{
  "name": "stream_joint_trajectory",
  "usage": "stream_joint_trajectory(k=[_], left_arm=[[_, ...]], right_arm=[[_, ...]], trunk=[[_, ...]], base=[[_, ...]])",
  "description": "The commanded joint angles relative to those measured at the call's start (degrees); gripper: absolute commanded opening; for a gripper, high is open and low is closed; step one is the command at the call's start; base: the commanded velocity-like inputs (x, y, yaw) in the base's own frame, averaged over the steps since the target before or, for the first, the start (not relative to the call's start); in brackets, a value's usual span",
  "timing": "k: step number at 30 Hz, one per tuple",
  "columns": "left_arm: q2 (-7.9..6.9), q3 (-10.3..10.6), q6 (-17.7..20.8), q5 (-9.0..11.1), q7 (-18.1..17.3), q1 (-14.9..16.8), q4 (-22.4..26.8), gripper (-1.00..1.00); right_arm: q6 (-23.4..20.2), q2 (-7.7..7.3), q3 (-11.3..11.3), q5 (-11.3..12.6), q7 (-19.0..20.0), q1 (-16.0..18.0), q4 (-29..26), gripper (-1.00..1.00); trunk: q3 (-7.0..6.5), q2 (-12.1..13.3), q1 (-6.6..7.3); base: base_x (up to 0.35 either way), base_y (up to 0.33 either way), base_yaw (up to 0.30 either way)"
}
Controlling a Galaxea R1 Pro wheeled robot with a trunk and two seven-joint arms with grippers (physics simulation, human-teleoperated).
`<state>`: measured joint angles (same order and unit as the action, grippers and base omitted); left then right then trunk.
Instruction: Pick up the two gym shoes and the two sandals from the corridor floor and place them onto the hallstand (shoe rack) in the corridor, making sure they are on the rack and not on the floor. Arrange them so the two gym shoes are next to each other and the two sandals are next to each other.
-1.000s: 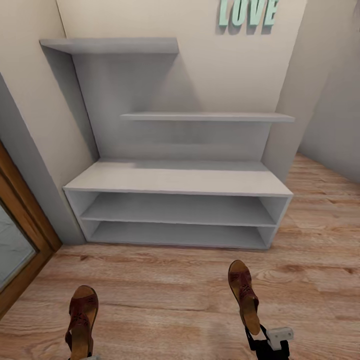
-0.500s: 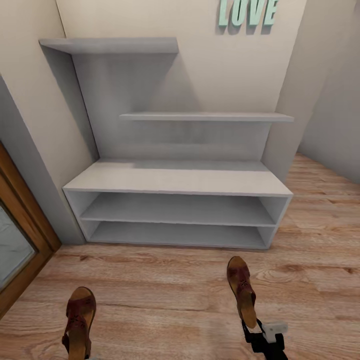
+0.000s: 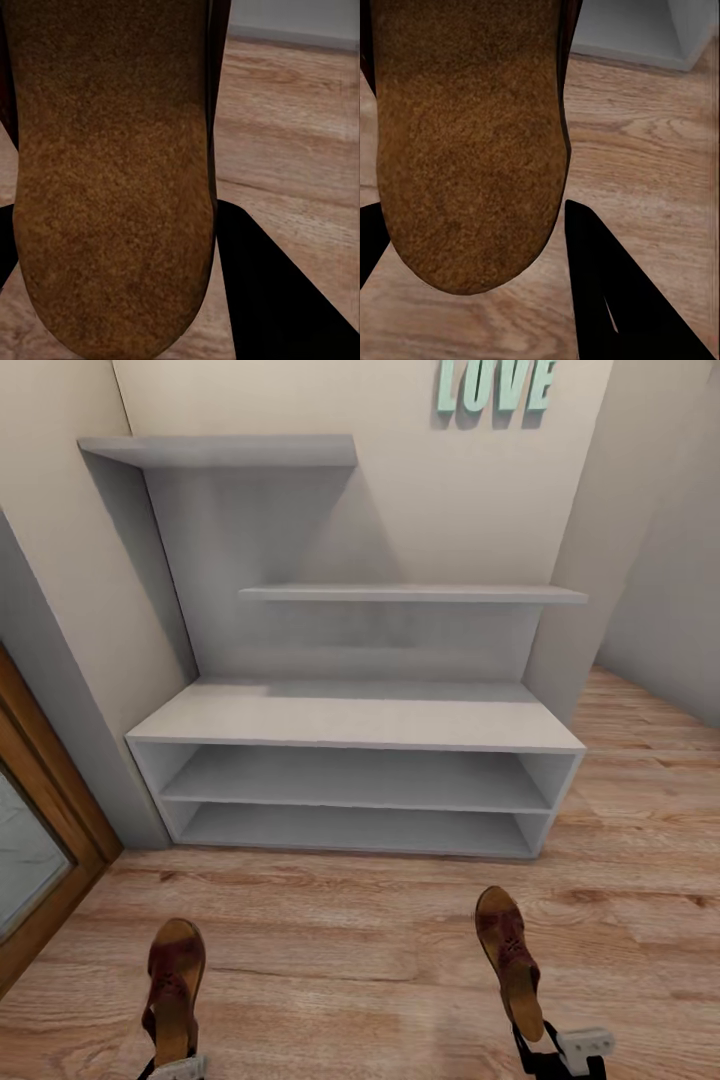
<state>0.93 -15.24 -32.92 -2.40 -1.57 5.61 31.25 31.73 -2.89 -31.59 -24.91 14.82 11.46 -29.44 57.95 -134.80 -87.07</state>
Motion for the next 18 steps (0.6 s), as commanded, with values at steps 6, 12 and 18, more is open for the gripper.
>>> stream_joint_trajectory(k=[6,12,18], left_arm=[[0.19,-0.40,-0.19,-1.32,1.17,2.00,-0.04,-1.00],[0.11,-0.41,-0.42,-2.15,2.38,3.52,-0.05,-1.00],[0.05,-0.41,-0.87,-2.57,20.89,3.60,-0.05,-1.00]], right_arm=[[0.17,-0.23,-2.64,-0.20,0.02,0.06,0.08,-1.00],[0.17,-0.26,-4.77,-0.22,-0.08,0.07,0.09,-1.00],[0.19,-0.14,-11.94,-0.23,-0.15,0.08,0.19,-1.00]], trunk=[[0.05,-0.02,0.01],[0.05,-0.02,0.01],[0.05,-0.02,0.01]], base=[[0.000,0.000,0.000],[0.000,0.000,0.000],[0.000,0.000,0.000]])
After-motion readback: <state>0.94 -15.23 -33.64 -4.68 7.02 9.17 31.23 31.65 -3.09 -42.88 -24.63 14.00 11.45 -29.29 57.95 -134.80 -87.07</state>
